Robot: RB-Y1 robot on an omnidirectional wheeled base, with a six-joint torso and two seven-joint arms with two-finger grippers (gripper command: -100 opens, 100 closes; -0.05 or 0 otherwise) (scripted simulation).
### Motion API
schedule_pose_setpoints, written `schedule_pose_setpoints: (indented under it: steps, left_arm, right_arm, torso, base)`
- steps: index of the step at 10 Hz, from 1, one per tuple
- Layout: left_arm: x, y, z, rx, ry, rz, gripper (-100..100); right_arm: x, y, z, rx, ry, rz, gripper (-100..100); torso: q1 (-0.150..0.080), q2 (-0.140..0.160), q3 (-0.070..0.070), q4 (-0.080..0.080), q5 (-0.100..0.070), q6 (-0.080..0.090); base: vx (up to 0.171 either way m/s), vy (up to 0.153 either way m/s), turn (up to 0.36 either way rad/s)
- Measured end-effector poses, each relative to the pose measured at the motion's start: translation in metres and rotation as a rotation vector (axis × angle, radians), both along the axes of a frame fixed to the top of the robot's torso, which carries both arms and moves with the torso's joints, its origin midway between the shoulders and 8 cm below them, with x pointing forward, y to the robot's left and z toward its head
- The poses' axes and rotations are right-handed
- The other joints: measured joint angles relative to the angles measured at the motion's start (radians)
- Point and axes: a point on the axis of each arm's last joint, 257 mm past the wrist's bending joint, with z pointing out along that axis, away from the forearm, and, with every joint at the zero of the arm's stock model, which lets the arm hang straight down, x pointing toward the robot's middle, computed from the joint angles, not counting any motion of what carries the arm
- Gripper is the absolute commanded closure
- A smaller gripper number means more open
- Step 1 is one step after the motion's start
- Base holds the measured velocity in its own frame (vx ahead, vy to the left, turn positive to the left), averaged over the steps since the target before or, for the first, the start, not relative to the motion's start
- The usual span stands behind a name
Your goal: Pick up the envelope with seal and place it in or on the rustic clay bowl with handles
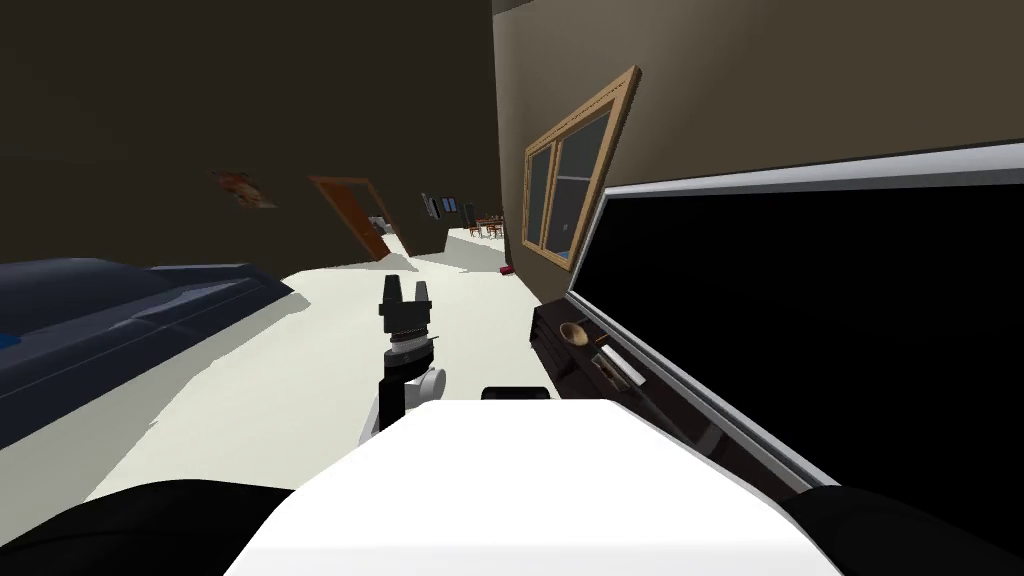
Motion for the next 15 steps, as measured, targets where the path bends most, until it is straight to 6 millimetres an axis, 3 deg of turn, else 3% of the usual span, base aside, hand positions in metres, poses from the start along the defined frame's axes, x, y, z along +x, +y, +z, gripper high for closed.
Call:
schedule_pose_setpoints:
  steps: [1, 7, 15]
  left_arm:
    - [0.0, 0.0, 0.0, 0.0, 0.0, 0.0, 0]
    - [0.0, 0.0, 0.0, 0.0, 0.0, 0.0, 0]
    - [0.0, 0.0, 0.0, 0.0, 0.0, 0.0, 0]
  right_arm:
    - [-0.02, -0.007, 0.0, -0.021, 0.046, 0.033, -100]
    - [-0.084, -0.031, 0.012, -0.095, 0.209, 0.192, -100]
    - [-0.114, -0.037, 0.027, -0.145, 0.317, 0.417, -100]
  torso:
    - [-0.001, -0.001, -0.001, 0.0, 0.0, 0.0]
    - [0.0, -0.005, -0.003, -0.001, 0.0, 0.001]
    - [0.003, -0.009, -0.005, -0.002, 0.0, 0.002]
  base:
    - [0.034, -0.054, 0.347]
    - [0.056, -0.052, 0.39]
    - [0.105, -0.067, 0.398]
